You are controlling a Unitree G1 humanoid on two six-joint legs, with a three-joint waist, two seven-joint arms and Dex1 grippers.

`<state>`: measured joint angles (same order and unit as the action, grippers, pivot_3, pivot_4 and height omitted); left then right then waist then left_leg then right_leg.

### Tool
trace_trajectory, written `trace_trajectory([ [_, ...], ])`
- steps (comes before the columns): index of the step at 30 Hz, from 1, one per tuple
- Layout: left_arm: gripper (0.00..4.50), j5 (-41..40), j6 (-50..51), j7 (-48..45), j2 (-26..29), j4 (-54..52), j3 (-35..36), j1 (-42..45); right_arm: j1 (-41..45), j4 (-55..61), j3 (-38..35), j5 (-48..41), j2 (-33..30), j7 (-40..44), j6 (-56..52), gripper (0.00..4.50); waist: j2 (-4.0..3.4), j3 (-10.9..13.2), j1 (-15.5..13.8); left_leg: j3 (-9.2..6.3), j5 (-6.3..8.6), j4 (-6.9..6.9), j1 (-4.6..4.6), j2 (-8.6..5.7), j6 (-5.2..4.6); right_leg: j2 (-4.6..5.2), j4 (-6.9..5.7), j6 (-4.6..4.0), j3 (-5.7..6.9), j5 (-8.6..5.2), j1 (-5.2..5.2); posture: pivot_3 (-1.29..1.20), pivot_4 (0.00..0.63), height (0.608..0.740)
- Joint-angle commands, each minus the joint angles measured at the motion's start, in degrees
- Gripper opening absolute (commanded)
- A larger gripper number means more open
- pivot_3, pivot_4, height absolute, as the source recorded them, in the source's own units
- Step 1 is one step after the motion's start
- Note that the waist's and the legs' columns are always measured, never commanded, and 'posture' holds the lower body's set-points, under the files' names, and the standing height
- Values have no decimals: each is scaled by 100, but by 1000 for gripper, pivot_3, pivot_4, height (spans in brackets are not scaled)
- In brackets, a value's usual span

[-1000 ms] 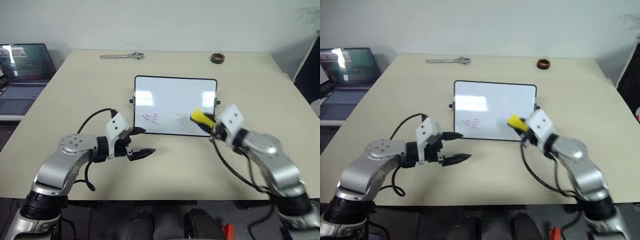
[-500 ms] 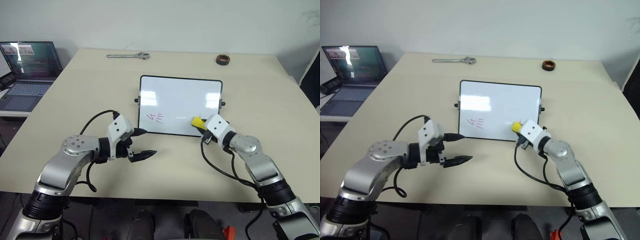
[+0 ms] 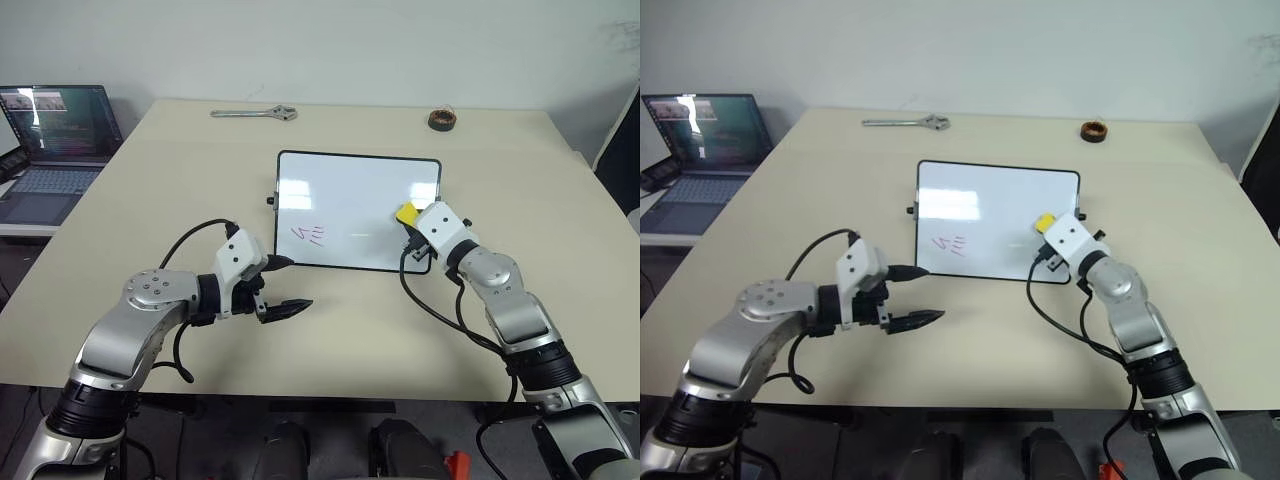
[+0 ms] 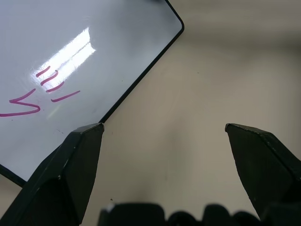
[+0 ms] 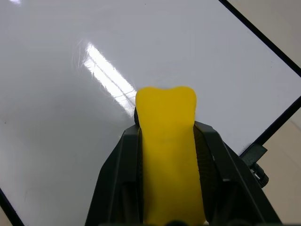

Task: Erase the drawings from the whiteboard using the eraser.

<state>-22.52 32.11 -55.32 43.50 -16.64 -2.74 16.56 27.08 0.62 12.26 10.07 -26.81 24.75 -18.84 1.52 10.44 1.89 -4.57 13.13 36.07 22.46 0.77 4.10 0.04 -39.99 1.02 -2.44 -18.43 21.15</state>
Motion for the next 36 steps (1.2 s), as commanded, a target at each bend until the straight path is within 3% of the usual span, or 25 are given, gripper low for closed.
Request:
trace_trajectory([
  [1,4500,-24,-36,29,-13,-144,45,46,-398,88,293,160,-312,534,-323,1102,2,-2,-1,-1,0,0,-1,0,0,0,0,0,0,0,-1,0,150,740],
  [5,4500,-21,-41,41,-8,-117,55,45,-605,397,513,335,-619,814,-180,1102,3,-2,0,2,0,1,-4,-1,0,0,0,1,-2,0,-2,0,150,740],
  [8,4500,-52,-5,128,-28,-42,170,17,-568,647,113,176,-405,506,-211,1102,3,-2,17,3,0,1,-6,0,0,-2,0,2,-4,0,-1,0,150,740],
  [13,4500,17,-212,251,34,227,461,-86,-605,1456,-567,-962,1,906,-636,1102,-1,1,16,-1,0,0,16,3,0,-2,-1,1,-1,0,18,0,150,740],
  [19,4500,-12,-149,474,135,323,965,-295,-966,2624,-577,-1981,-299,1803,-1101,1102,-3,3,2,-11,4,-5,44,21,-1,8,16,5,8,-5,32,0,150,740],
  [26,4500,103,-33,793,357,259,1575,-1106,-1185,2696,-406,-2134,-750,2208,-1002,1102,-4,3,-2,-8,5,-6,37,21,-1,13,16,5,7,-7,29,0,150,740],
  [36,4500,73,94,1207,288,78,1757,-1138,-715,2020,-82,-1926,-333,2065,-364,1102,-3,4,-2,-7,5,-4,37,19,0,13,14,5,8,-7,28,0,150,740],
])
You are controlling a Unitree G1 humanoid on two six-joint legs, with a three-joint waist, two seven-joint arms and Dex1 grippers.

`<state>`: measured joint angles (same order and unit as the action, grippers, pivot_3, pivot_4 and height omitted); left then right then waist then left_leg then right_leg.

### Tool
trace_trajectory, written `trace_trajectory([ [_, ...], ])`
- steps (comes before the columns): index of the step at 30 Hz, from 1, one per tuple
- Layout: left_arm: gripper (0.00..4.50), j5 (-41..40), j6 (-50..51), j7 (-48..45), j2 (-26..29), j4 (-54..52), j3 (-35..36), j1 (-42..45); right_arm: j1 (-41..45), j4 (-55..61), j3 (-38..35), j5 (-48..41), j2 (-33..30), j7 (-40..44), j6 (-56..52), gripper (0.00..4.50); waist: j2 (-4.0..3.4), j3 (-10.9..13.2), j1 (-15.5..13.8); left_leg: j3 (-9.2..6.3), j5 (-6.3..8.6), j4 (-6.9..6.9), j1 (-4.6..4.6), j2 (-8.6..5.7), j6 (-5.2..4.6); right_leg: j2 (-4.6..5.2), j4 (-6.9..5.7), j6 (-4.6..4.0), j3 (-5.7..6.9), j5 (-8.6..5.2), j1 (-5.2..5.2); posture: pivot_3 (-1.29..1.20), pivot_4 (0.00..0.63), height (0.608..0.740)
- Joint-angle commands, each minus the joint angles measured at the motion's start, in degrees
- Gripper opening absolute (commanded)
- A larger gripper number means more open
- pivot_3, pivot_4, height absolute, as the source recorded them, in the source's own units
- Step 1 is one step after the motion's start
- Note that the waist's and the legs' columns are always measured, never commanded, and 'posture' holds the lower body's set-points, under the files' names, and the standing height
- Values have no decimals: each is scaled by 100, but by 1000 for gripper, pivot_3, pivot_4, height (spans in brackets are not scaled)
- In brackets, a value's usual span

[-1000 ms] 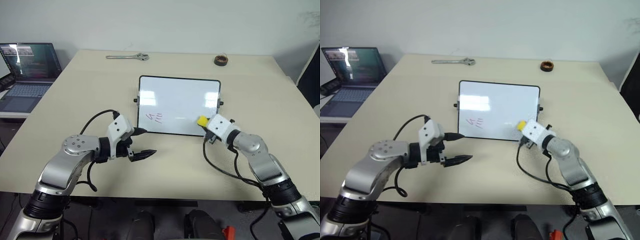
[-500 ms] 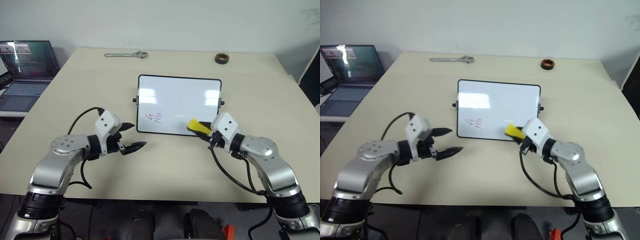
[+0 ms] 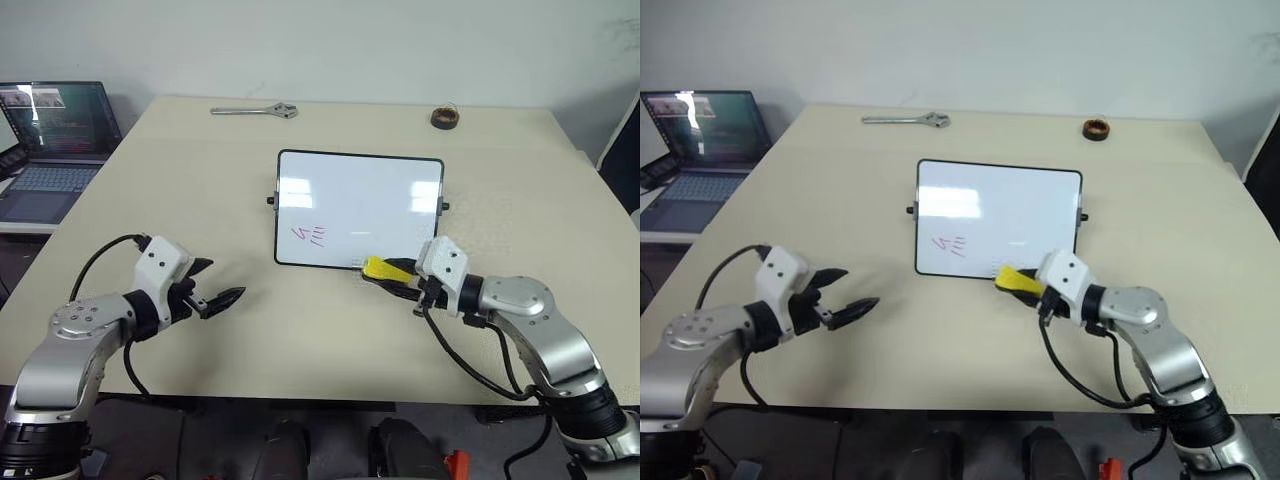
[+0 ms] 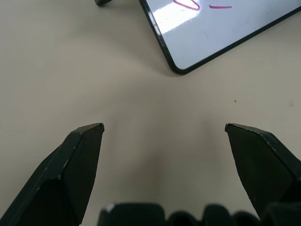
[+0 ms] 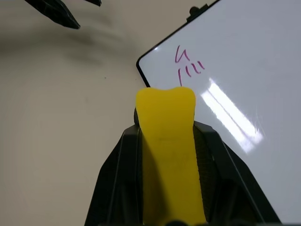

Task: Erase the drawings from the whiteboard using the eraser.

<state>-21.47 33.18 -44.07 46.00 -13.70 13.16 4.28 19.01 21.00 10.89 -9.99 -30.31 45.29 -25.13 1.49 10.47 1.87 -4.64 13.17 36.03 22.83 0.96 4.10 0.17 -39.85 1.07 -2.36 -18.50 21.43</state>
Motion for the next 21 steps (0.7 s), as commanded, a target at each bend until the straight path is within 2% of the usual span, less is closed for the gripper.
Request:
trace_trajectory([
  [1,4500,-40,-5,96,36,-216,180,89,102,-52,94,96,21,21,305,1102,0,0,0,0,0,0,0,0,0,0,1,0,0,0,0,0,150,740],
  [12,4500,-85,-76,-8,65,-234,190,-51,408,-489,361,329,152,77,709,1102,0,0,2,1,0,0,-3,1,0,0,-2,0,-1,0,0,0,150,740],
  [21,4500,96,-323,-184,24,162,-220,299,2015,-3067,1043,1983,1310,-1412,1957,1102,0,0,44,5,-1,1,-5,-13,2,-3,-8,-2,-1,1,3,0,150,740],
])
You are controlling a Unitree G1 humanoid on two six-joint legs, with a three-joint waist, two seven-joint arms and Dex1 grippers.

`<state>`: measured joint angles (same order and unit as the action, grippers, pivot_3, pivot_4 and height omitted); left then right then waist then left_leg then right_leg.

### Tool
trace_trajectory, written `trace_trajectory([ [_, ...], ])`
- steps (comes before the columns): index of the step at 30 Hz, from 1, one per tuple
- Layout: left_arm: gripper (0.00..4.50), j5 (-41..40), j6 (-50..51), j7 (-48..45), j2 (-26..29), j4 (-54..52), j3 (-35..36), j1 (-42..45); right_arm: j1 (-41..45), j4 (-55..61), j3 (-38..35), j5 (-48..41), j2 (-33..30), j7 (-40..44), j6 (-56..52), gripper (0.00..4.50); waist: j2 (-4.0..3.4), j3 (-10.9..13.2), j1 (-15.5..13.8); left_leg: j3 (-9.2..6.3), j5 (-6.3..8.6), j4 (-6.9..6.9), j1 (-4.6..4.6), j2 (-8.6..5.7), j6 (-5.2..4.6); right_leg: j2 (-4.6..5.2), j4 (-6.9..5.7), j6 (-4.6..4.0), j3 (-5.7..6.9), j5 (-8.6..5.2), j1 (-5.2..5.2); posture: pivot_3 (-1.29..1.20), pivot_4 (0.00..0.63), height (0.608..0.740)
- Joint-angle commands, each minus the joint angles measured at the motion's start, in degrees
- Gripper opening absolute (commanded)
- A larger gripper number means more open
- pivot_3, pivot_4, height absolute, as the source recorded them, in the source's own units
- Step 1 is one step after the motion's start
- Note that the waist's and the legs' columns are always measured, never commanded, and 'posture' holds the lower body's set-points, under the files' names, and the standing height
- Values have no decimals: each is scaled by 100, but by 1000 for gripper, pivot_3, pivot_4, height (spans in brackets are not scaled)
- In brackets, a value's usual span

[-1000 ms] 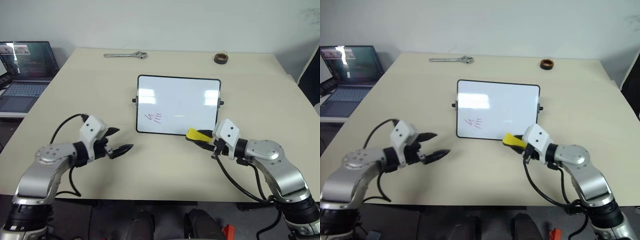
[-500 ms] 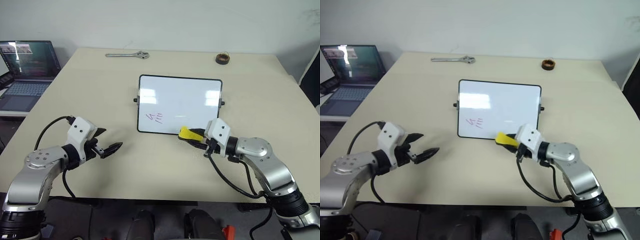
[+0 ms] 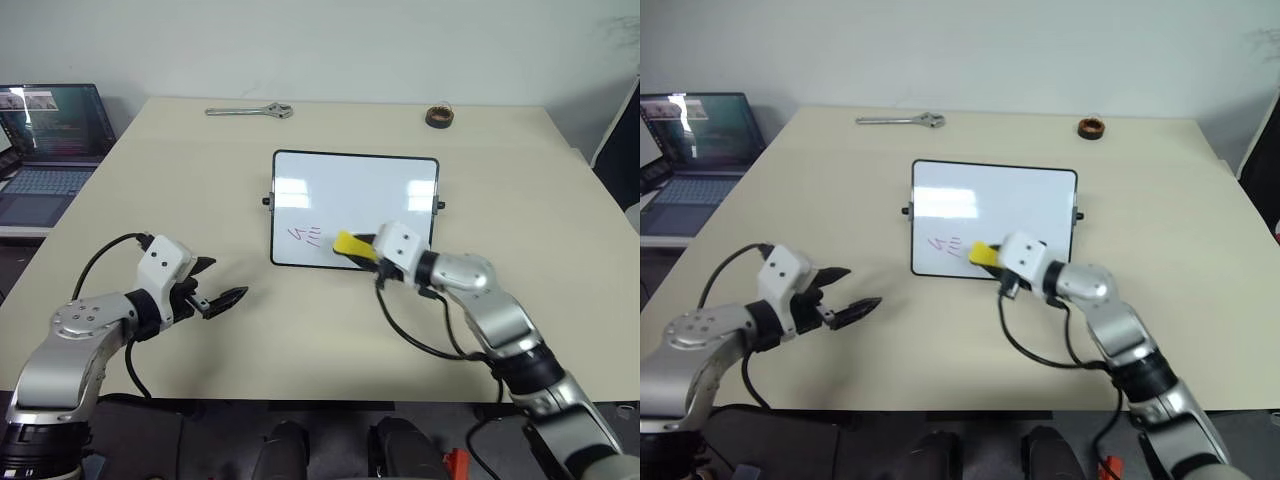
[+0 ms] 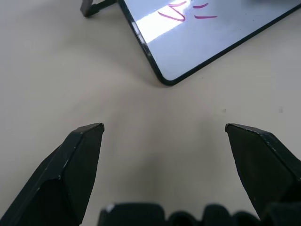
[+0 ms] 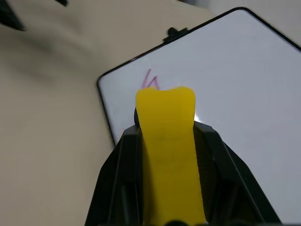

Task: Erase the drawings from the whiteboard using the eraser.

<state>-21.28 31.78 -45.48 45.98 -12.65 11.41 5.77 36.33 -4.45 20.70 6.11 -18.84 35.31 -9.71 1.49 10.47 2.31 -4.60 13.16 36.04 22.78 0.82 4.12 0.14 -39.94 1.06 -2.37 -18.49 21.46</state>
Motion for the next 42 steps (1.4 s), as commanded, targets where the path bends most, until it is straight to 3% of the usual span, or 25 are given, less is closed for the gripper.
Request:
trace_trajectory([
  [1,4500,96,-211,-65,20,100,-96,204,443,-840,62,464,299,-595,524,1102,1,-1,-8,-1,0,0,3,0,0,0,1,0,0,0,2,0,150,740],
  [6,4500,148,-290,-132,-26,190,-294,386,1175,-2362,198,873,752,-1012,1003,1102,1,0,-1,2,0,-1,8,2,0,2,1,0,-1,0,8,0,150,740],
  [14,4500,178,-377,-193,-53,294,-330,381,857,-2405,1021,1406,310,166,1549,1102,1,-1,4,-2,1,0,-3,8,-1,2,-1,0,1,0,-4,0,150,740],
  [17,4500,203,-420,-219,-63,380,-370,422,1073,-2684,1045,1710,326,-266,1787,1102,1,-1,10,0,0,2,-11,6,-1,2,-11,-1,-1,1,-5,0,150,740],
  [21,4500,230,-488,-262,-56,485,-408,470,1590,-3158,657,1855,649,-1463,1863,1102,0,0,31,0,-2,2,-21,2,1,-5,-23,-12,-1,8,-6,0,150,740],
  [23,4500,247,-527,-293,-55,519,-420,468,1774,-3344,588,1787,800,-1588,1862,1102,0,0,29,-4,-4,3,-21,1,2,-8,-27,-16,1,10,-6,0,150,740],
  [28,4500,269,-617,-317,-90,574,-445,445,1911,-3674,815,1759,1080,-998,1832,1102,1,-1,51,-2,-3,0,-17,4,2,-7,-17,-15,0,10,-5,0,150,740],
  [32,4500,271,-667,-320,-100,603,-421,407,1740,-3540,1141,1928,951,-301,1948,1102,1,-1,74,-3,-3,-2,-12,14,2,-6,-12,-15,0,10,-3,0,150,740],
  [35,4500,269,-696,-322,-92,640,-401,395,1811,-3610,1095,2025,966,-621,2071,1102,0,-1,71,-3,-3,-1,-14,24,2,-5,-13,-15,1,10,-5,0,150,740],
  [39,4500,229,-662,-374,-59,606,-397,372,2227,-3916,729,2081,1166,-1718,2168,1102,-1,1,77,-2,-3,0,-16,27,2,-8,-19,-15,0,10,-2,0,150,740],
  [42,4500,237,-665,-407,-55,620,-404,399,2348,-4151,708,2011,1325,-1801,2148,1102,-1,0,71,-3,-4,-1,-13,28,2,-9,-20,-15,1,10,-1,0,150,740],
])
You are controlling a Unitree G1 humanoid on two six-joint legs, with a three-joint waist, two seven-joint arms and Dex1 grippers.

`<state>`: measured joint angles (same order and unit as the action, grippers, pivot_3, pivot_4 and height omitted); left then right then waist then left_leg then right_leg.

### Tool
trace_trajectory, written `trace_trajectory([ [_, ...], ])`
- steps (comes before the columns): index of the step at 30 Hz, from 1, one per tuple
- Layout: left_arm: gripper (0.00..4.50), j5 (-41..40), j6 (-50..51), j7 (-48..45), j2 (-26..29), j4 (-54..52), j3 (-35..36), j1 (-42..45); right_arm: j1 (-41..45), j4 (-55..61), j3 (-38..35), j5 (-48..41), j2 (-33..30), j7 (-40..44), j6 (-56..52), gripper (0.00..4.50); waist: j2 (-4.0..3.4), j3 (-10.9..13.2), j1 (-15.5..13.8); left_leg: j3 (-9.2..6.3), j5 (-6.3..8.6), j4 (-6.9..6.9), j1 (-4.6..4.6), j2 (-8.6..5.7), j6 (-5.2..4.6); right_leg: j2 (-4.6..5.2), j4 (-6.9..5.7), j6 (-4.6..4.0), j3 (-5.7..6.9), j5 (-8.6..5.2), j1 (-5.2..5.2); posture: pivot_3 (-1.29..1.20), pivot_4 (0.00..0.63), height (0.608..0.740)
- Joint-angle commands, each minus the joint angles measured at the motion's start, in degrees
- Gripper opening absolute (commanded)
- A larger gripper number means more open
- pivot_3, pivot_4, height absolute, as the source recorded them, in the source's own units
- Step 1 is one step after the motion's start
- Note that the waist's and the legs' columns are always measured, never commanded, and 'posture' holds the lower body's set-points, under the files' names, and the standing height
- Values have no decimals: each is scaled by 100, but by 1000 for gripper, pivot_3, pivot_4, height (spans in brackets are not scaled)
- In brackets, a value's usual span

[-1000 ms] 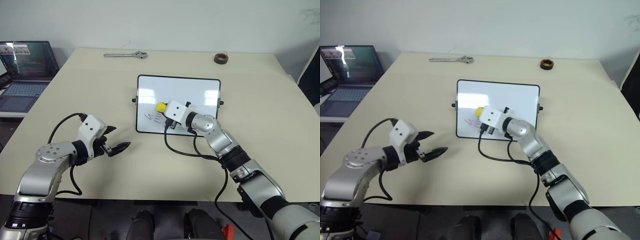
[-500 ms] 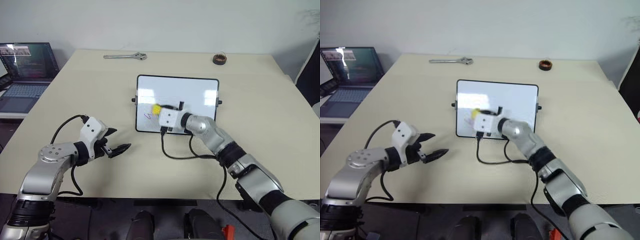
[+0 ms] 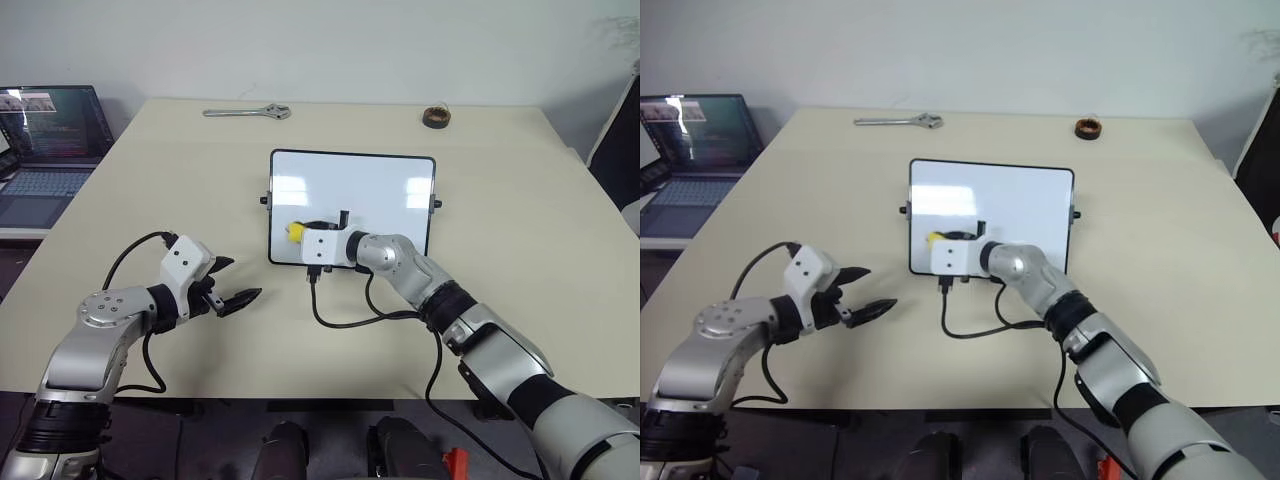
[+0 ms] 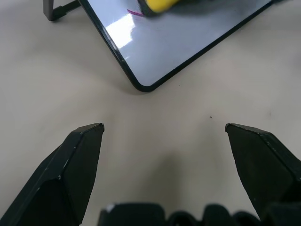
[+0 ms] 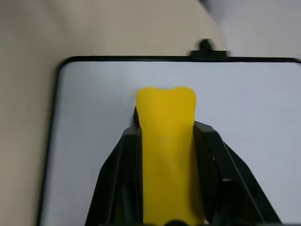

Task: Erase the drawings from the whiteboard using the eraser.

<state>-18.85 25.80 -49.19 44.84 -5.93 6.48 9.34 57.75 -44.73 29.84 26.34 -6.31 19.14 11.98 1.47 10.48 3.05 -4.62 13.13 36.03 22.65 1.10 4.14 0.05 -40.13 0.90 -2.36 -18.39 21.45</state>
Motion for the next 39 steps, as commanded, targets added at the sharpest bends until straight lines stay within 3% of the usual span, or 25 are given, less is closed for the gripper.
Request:
trace_trajectory([
  [1,4500,-1,-65,-43,57,-46,89,52,227,-192,-189,-14,107,-143,-26,1102,0,0,-2,0,0,0,1,0,0,0,4,0,1,0,0,0,150,740],
  [10,4500,-115,4,-101,20,-175,116,46,-271,47,353,119,61,1419,-206,1102,0,0,21,3,1,-6,0,4,0,-1,11,0,-1,0,-2,0,150,740],
  [18,4500,-125,32,-102,21,-231,75,50,212,-272,-118,194,265,-237,-213,1102,-1,1,-6,-1,0,-1,-5,3,1,-2,-5,-1,2,1,-2,0,150,740],
  [23,4500,-105,26,-127,19,-211,59,72,127,-405,30,160,363,175,-259,1102,-1,0,11,2,1,-5,-3,3,0,-2,5,-1,-1,0,0,0,150,740],
  [29,4500,-104,52,-134,6,-242,49,99,-239,-81,240,157,211,1225,-380,1102,0,0,13,3,1,-6,-6,5,0,-2,6,-1,-1,0,-4,0,150,740],
  [34,4500,-92,25,-157,5,-198,42,121,-135,95,-417,63,31,87,-312,1102,-2,1,-20,-1,1,-3,-4,5,1,-2,4,-1,2,0,-4,0,150,740],
  [39,4500,-65,-20,-199,-14,-112,-23,205,-246,168,-500,85,-470,206,-336,1102,0,0,-117,-2,0,-2,-3,0,1,0,6,-1,3,0,-6,0,150,740],
])
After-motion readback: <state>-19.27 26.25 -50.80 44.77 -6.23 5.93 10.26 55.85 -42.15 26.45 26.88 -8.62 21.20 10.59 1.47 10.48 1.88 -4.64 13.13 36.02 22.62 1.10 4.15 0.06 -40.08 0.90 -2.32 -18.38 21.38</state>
